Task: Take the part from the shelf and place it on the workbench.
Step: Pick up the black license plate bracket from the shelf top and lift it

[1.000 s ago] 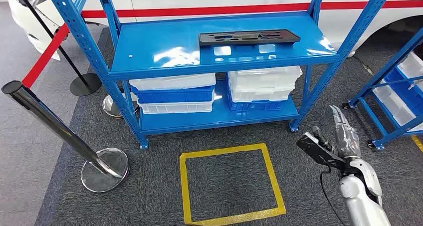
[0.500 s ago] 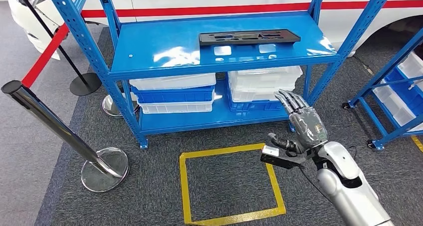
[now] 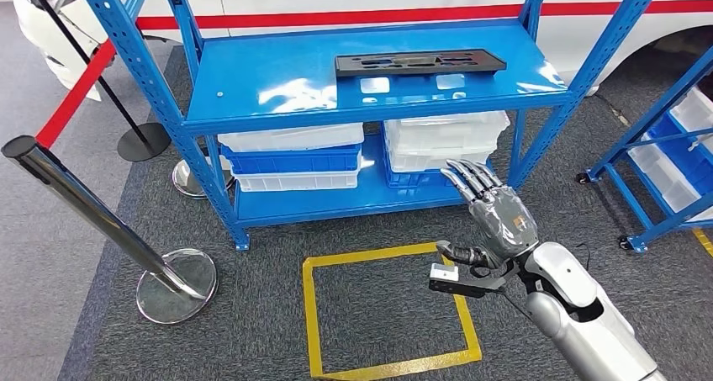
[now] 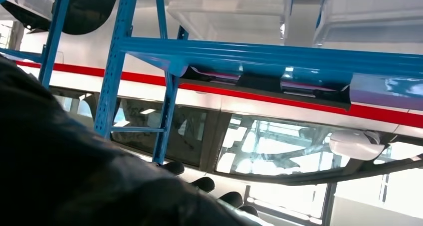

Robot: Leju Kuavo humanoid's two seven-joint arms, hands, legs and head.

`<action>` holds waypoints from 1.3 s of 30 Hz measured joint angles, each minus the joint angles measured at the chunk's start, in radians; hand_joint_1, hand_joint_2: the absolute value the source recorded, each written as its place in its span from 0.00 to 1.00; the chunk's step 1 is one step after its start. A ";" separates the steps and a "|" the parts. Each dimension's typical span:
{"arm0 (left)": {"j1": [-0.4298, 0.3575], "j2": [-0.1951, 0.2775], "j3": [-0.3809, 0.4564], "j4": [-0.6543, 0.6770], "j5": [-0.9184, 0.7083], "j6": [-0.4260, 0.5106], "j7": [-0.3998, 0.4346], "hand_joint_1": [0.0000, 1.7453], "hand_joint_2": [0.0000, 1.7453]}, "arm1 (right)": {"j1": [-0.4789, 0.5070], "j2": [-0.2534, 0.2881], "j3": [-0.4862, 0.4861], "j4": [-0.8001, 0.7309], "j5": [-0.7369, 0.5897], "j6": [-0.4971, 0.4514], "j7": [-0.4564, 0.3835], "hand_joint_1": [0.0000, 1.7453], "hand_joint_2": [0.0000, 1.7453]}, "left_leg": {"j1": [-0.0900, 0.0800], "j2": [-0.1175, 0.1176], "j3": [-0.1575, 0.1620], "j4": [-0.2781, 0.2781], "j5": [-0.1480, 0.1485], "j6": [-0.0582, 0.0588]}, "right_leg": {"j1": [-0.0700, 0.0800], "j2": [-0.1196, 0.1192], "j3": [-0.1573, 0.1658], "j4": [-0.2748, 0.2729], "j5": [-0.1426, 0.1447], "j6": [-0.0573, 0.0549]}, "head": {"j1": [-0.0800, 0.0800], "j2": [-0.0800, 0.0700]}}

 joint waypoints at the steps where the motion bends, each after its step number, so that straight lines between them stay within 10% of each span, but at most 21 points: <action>1: 0.000 0.000 0.000 0.000 -0.001 -0.001 0.000 0.00 0.00 | 0.000 -0.001 0.001 -0.001 0.001 0.000 0.002 0.00 0.00 | 0.000 0.000 0.000 0.000 0.000 0.000 | 0.000 0.000 0.000 0.000 0.000 0.000 | 0.000 0.000; 8: -0.001 0.000 0.000 0.002 -0.010 0.000 -0.005 0.00 0.00 | 0.009 -0.008 0.007 -0.012 0.012 -0.006 0.022 0.00 0.00 | 0.000 0.000 0.000 0.002 0.000 0.001 | -0.001 0.000 0.000 -0.001 0.001 0.001 | 0.000 0.000; 14: -0.004 0.006 0.000 0.002 -0.020 0.000 -0.012 0.00 0.00 | 0.020 -0.021 -0.010 -0.017 0.021 -0.022 0.047 0.00 0.00 | 0.003 0.011 0.014 -0.029 0.020 0.025 | -0.003 -0.011 -0.004 -0.001 -0.002 0.017 | 0.001 0.000; 19: 0.001 0.006 0.000 0.005 -0.022 0.000 -0.015 0.00 0.00 | 0.028 -0.031 -0.057 -0.016 -0.002 -0.028 0.051 0.00 0.00 | 0.013 0.034 0.023 -0.053 0.033 0.030 | -0.015 -0.062 -0.127 0.238 -0.106 0.035 | 0.002 0.000; 23: 0.000 0.008 0.000 0.007 -0.024 0.000 -0.015 0.00 0.00 | 0.036 -0.033 -0.080 -0.015 -0.012 -0.028 0.051 0.00 0.00 | 0.027 0.041 0.022 -0.028 0.010 0.000 | -0.035 -0.072 -0.053 0.076 0.000 0.061 | 0.003 0.000; 29: -0.002 0.009 0.001 0.009 -0.027 -0.001 -0.016 0.00 0.00 | 0.056 -0.039 -0.115 -0.023 -0.016 -0.025 0.039 0.00 0.00 | 0.028 0.041 0.013 0.001 -0.018 -0.031 | -0.027 -0.063 -0.030 0.020 0.003 0.008 | 0.002 0.000; 33: -0.004 0.009 0.001 0.009 -0.029 -0.001 -0.016 0.00 0.00 | 0.062 -0.038 -0.124 -0.031 -0.008 -0.016 0.029 0.00 0.00 | 0.020 0.041 -0.099 0.220 -0.120 -0.022 | -0.013 -0.063 -0.028 0.018 0.000 -0.012 | 0.002 0.000; 35: -0.002 0.008 0.001 0.009 -0.030 -0.001 -0.016 0.00 0.00 | 0.069 -0.034 -0.124 -0.032 -0.002 -0.014 0.028 0.00 0.00 | 0.007 0.040 -0.143 0.286 -0.120 -0.006 | 0.001 -0.061 -0.025 0.018 -0.002 -0.019 | 0.002 0.000; 39: -0.001 0.011 0.001 0.010 -0.030 -0.001 -0.016 0.00 0.00 | 0.071 -0.027 -0.124 -0.042 0.003 -0.005 0.028 0.00 1.00 | -0.034 0.033 -0.067 0.084 0.008 0.079 | 0.027 -0.056 -0.012 0.017 -0.008 -0.030 | 0.004 0.000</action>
